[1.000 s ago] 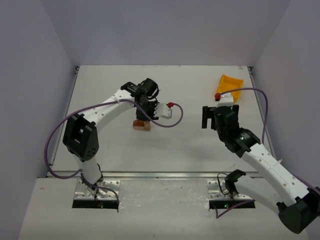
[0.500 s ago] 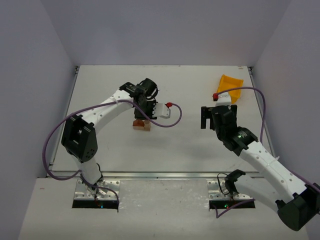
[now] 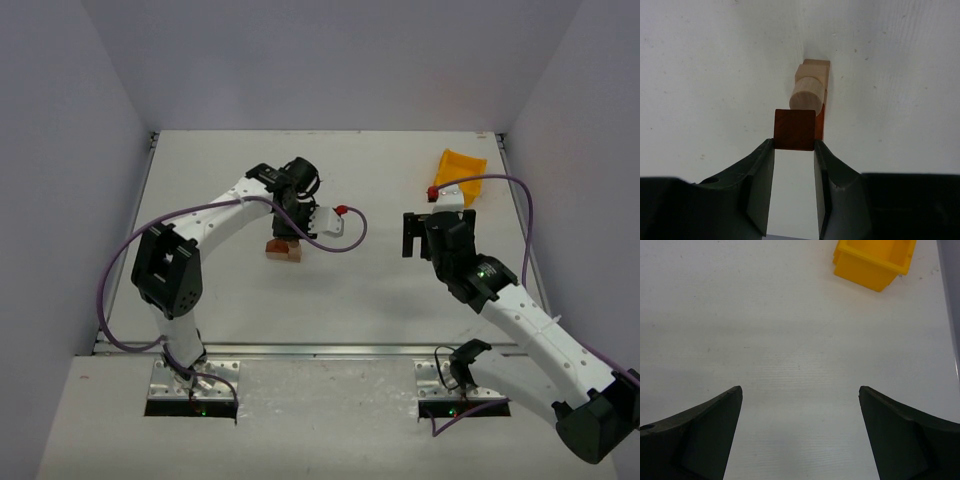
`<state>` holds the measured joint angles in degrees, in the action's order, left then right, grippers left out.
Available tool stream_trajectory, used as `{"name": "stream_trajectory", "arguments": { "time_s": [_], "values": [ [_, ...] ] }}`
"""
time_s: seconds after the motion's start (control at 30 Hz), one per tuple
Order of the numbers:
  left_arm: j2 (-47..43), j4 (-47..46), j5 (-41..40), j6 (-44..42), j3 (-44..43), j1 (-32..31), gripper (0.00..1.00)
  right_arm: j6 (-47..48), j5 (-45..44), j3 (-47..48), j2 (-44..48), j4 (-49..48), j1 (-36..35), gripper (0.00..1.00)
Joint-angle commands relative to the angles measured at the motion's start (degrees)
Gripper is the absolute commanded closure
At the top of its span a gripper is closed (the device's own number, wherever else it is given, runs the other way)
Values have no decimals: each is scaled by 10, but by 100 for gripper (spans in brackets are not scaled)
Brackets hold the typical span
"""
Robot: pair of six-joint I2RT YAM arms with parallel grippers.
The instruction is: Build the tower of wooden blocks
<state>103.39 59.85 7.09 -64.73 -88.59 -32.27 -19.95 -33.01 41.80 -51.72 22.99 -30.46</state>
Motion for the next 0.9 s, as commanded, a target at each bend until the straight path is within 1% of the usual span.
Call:
{"name": "stream_trajectory", "arguments": {
  "time_s": [0.0,0.87],
  "values": [
    [3,-3,24,-9,-20,-3,100,-6,-22,3,7,-15,0,1],
    [20,-11,13,-11,3,-17,100,-7,-47,-4,14,-15,0,1]
  ]
}}
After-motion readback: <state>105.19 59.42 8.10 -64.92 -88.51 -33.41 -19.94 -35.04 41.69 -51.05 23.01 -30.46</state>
